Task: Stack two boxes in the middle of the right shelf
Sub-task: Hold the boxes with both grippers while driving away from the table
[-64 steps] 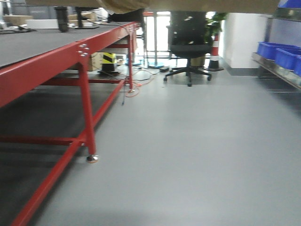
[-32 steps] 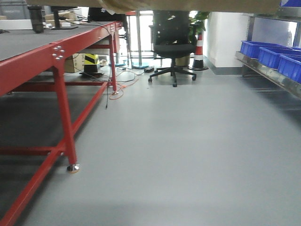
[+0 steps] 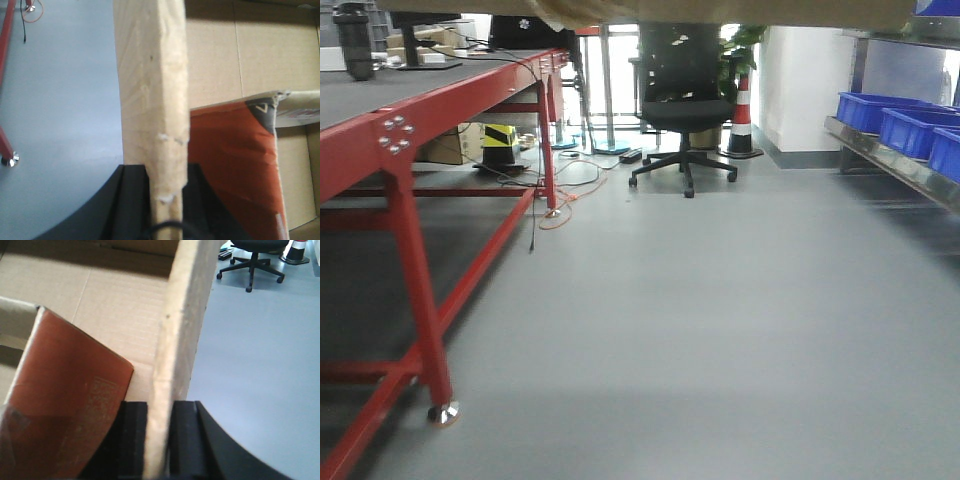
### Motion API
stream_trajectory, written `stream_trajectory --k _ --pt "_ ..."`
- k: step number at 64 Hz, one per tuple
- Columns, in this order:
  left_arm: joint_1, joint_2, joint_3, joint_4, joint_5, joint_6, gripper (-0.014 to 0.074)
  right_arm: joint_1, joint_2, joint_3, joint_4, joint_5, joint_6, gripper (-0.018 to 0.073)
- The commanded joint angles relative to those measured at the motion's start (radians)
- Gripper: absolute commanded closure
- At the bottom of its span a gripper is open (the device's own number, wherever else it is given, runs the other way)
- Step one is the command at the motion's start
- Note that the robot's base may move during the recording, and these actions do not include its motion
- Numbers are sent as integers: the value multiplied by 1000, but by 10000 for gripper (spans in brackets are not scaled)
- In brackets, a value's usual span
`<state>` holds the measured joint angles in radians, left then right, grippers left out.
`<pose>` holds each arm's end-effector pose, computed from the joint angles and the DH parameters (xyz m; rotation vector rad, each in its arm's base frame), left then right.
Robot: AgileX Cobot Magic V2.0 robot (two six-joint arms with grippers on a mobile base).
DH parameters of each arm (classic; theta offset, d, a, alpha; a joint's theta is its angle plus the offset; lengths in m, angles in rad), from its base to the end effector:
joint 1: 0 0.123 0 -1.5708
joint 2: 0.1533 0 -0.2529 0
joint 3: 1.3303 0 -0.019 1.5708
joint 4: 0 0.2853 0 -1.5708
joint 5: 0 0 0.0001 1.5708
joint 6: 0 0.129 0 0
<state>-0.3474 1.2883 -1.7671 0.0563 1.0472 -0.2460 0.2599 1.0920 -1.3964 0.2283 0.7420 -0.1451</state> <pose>0.2957 -0.1004 0.4832 0.1032 2.0616 -0.3007 0.2808 0.0951 0.4468 -0.3287 1.8901 0.3383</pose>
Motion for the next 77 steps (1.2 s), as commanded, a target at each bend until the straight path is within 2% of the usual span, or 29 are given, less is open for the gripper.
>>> stream_trajectory --k 1,77 --pt "4 -16 -11 29 -71 -1 708 -10 -9 -10 -36 -25 -11 713" --pt "4 -16 -11 61 -76 -1 708 -10 -9 -10 -36 -25 -11 713"
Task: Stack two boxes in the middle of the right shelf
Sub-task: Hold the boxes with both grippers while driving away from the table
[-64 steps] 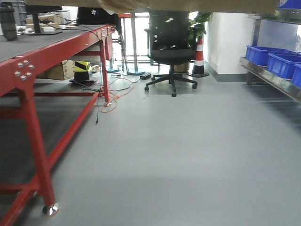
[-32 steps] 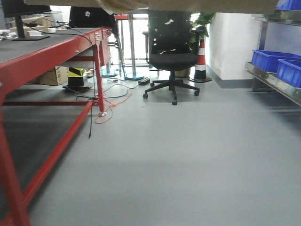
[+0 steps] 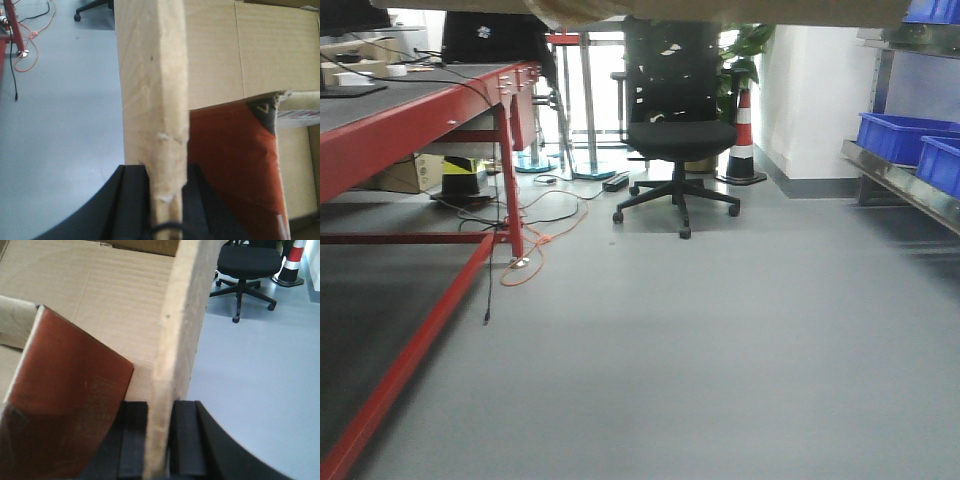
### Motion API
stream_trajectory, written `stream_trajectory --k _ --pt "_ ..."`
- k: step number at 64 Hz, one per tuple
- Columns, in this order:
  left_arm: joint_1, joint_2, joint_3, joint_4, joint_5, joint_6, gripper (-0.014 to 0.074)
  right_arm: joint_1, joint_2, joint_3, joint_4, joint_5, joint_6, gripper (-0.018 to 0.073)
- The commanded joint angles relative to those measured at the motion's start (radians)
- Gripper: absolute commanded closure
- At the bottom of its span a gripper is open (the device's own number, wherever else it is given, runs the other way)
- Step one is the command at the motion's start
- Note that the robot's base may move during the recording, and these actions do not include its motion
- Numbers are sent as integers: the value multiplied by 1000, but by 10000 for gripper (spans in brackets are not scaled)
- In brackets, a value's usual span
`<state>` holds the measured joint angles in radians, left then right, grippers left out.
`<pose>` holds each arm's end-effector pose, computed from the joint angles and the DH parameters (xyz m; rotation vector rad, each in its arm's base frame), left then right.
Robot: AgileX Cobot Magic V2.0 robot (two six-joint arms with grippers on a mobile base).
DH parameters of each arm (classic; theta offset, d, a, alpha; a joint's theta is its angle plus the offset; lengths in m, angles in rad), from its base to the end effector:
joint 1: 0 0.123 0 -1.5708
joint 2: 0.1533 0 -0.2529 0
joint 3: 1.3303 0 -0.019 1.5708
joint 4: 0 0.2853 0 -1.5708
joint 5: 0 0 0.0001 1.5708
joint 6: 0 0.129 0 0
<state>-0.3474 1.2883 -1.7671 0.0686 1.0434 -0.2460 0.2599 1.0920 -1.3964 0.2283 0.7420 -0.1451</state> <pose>0.2964 -0.0992 0.4837 0.1027 2.0560 -0.2872 0.2808 0.0951 0.4468 -0.3287 1.8901 0.3383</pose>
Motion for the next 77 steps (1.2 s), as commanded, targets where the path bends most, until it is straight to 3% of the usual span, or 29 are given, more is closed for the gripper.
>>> stream_trajectory --k 1,77 --pt "4 -16 -11 50 -72 -1 708 -10 -9 -10 -36 -25 -11 713" --pt "4 -16 -11 49 -74 -1 708 -10 -8 -10 -36 -27 -11 713"
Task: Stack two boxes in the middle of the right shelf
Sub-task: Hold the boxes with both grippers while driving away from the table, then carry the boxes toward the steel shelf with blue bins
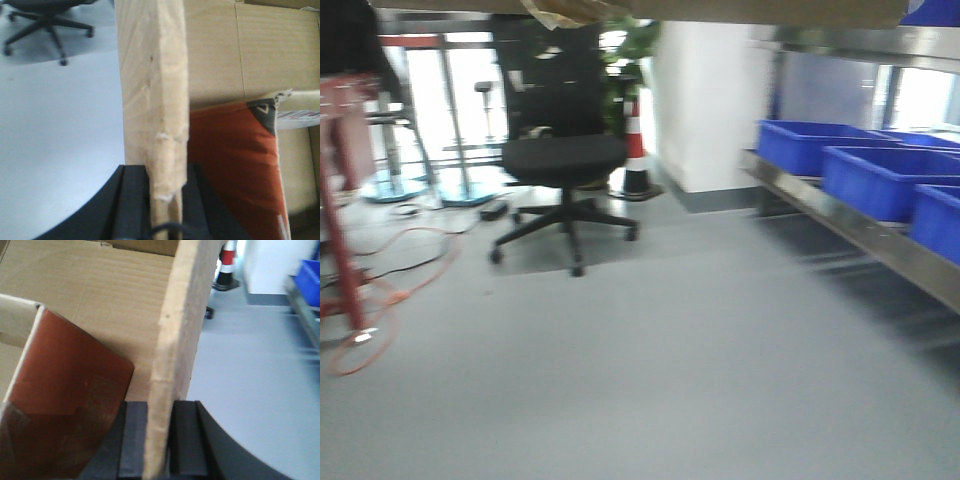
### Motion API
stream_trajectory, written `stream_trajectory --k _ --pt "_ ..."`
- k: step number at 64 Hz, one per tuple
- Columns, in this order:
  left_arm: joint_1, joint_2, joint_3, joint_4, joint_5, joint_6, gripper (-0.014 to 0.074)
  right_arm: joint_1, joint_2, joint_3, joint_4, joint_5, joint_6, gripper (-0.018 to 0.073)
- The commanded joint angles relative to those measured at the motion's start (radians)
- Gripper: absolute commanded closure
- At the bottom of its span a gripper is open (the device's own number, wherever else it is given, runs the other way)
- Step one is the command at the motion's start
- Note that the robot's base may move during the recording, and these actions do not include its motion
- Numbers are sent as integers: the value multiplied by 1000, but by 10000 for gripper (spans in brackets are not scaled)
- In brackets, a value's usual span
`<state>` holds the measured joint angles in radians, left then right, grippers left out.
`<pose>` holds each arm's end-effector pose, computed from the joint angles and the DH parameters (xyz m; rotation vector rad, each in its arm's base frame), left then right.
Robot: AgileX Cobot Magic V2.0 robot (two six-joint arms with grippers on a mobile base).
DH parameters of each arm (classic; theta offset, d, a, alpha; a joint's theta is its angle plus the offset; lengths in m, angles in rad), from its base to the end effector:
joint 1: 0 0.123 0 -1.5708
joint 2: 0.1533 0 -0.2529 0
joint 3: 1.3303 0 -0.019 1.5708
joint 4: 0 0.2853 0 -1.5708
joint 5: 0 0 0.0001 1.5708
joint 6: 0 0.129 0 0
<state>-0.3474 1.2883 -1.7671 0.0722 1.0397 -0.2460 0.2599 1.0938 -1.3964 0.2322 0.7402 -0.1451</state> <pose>0.2967 -0.0989 0.4841 0.1026 2.0517 -0.2839 0.2814 0.0956 0.4465 -0.3272 1.8901 0.3427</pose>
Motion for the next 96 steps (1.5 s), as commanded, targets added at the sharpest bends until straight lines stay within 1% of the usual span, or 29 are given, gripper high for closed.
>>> stream_trajectory --k 1,96 --pt "4 -16 -11 46 -70 -1 708 -10 -9 -10 -39 -26 -11 713" --pt "4 -16 -11 46 -70 -1 708 -10 -9 -10 -39 -31 -11 713"
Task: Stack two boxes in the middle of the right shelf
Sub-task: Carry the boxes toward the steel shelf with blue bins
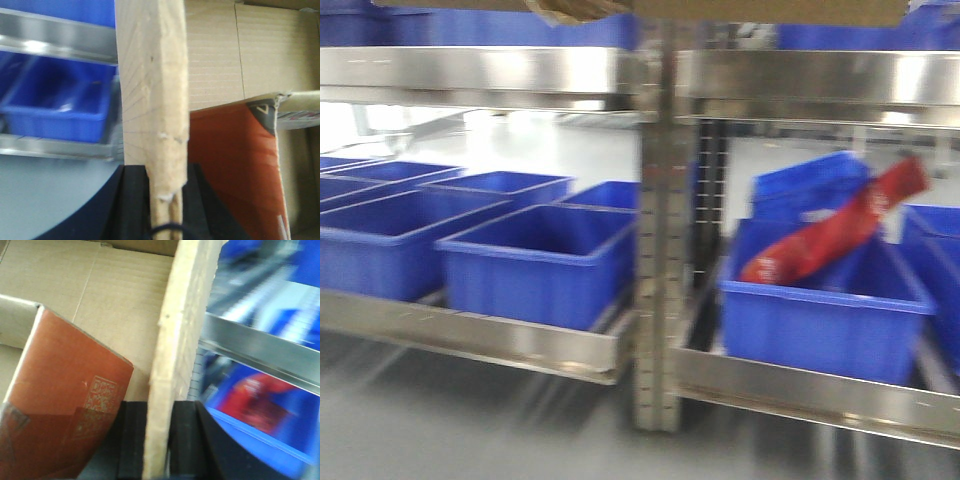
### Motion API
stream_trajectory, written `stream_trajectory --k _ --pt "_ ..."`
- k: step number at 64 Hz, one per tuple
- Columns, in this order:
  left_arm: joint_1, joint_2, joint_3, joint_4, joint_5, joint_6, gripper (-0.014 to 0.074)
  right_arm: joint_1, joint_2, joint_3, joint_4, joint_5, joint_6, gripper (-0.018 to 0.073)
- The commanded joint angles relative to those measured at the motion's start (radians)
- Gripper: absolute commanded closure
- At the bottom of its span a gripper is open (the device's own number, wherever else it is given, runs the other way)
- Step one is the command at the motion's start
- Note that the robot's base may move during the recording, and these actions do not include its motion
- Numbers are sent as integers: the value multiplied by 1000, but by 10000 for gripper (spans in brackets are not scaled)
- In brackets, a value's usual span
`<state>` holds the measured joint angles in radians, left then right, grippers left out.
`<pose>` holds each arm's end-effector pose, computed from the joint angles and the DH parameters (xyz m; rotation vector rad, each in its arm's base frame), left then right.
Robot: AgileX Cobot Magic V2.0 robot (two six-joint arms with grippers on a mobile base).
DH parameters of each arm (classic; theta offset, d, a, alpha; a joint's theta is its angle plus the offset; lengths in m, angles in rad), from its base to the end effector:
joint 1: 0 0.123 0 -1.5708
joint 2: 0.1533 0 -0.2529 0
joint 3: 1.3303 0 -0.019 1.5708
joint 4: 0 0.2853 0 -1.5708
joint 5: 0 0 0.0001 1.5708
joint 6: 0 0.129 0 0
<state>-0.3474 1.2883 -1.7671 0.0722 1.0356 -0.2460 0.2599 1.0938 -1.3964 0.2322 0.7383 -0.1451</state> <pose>0.2969 -0.0990 0.4846 0.1026 2.0477 -0.2849 0.2815 0.0955 0.4468 -0.3266 1.8883 0.3426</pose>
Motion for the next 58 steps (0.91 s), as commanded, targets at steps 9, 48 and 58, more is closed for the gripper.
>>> stream_trajectory --k 9,48,58 --pt "4 -16 -11 46 -66 -1 708 -10 -9 -10 -39 -29 -11 713" --pt "4 -16 -11 46 -66 -1 708 -10 -9 -10 -39 -29 -11 713" --pt "4 -16 -11 46 -66 -1 708 -10 -9 -10 -39 -29 -11 713"
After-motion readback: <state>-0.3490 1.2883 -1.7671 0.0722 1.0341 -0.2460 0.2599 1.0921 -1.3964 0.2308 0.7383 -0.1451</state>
